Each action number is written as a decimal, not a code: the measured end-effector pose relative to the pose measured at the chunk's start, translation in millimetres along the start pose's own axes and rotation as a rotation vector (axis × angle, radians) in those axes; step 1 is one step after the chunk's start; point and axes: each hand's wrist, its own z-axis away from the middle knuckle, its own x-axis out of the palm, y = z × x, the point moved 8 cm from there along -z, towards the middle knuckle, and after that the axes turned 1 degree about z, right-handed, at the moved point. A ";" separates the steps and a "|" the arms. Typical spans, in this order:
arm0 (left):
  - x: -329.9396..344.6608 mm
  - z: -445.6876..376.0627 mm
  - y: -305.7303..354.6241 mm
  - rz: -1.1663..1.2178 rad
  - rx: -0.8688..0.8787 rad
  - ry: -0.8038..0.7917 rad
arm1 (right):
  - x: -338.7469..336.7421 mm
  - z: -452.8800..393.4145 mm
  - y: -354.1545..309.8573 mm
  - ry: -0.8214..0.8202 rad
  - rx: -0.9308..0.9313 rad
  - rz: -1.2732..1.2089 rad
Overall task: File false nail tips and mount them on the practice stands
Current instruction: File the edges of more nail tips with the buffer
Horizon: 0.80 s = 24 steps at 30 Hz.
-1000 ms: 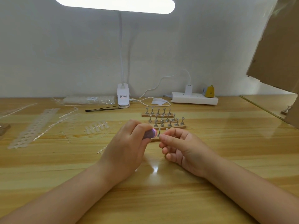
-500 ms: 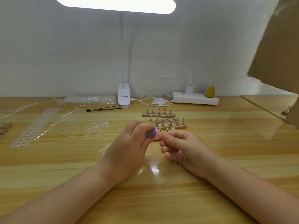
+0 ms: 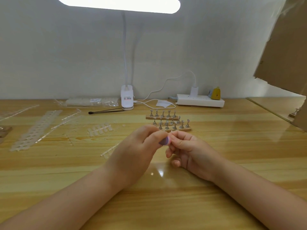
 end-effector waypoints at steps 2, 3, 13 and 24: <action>-2.2 2.0 -10.2 -0.023 -0.089 0.001 | 0.4 0.0 -1.0 0.001 -0.004 -0.001; -3.6 2.0 -10.9 -0.018 -0.097 0.010 | 1.3 0.1 -1.5 -0.004 -0.010 0.007; -13.1 -4.1 3.6 0.081 0.007 0.093 | 3.1 0.7 -2.3 -0.016 -0.049 0.044; -8.0 -5.9 2.7 0.139 -0.104 0.058 | 2.5 0.0 -2.6 -0.017 -0.052 0.002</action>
